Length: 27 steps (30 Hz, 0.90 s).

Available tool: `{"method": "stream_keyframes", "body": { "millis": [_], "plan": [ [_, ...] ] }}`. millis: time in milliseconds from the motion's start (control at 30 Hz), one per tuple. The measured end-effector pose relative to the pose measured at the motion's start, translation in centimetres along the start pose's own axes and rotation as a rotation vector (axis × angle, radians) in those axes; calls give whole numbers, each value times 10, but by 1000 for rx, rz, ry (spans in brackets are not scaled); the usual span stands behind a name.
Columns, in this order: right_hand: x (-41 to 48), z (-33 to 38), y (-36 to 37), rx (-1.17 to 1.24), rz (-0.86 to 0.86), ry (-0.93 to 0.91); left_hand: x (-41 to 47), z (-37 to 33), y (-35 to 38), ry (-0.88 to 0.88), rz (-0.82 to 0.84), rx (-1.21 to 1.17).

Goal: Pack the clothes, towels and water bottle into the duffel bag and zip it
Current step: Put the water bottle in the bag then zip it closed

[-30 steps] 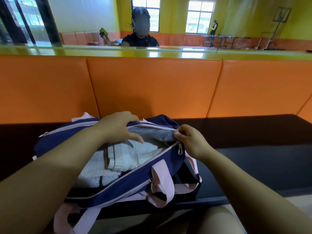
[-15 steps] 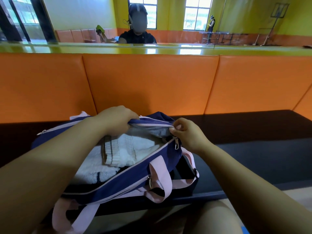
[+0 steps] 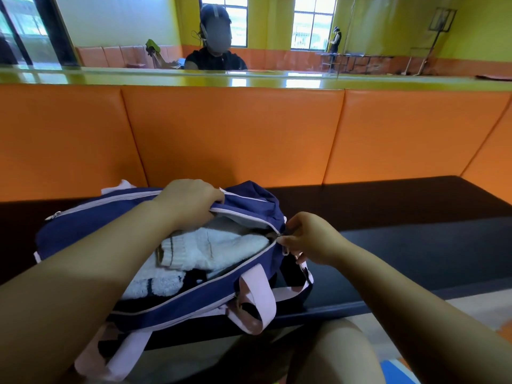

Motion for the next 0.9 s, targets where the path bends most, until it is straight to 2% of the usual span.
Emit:
{"method": "stream_keyframes", "body": {
  "millis": [100,300,467,633,767,833,900],
  "plan": [
    [-2,3,0,-50,25,-19,1,-15,3,46,-35,-141],
    [-9,11,-15,232,46,-57,11,-59,3,156,-71,-349],
    [-14,13,-28,224,57,-90,18,-80,7,157,-105,-300],
    [-13,9,-31,217,31,-122,25,-89,6,119,-243,-304],
    [-13,3,-37,383,62,-99,27,-91,10,91,-351,-299],
    [-10,-2,-45,417,7,-102,27,-90,13,85,-393,-360],
    [-7,-5,-47,349,-67,-125,27,-89,15,101,-421,-428]
  ]
}}
Point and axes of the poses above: each hand's wrist, its own x-axis towards the middle knuckle, its own y-axis out of the palm, z = x × y, the point moved 6 cm from there along x, towards the middle knuckle, and after that the axes turned 9 degrees about y, right-handed, at the moved point
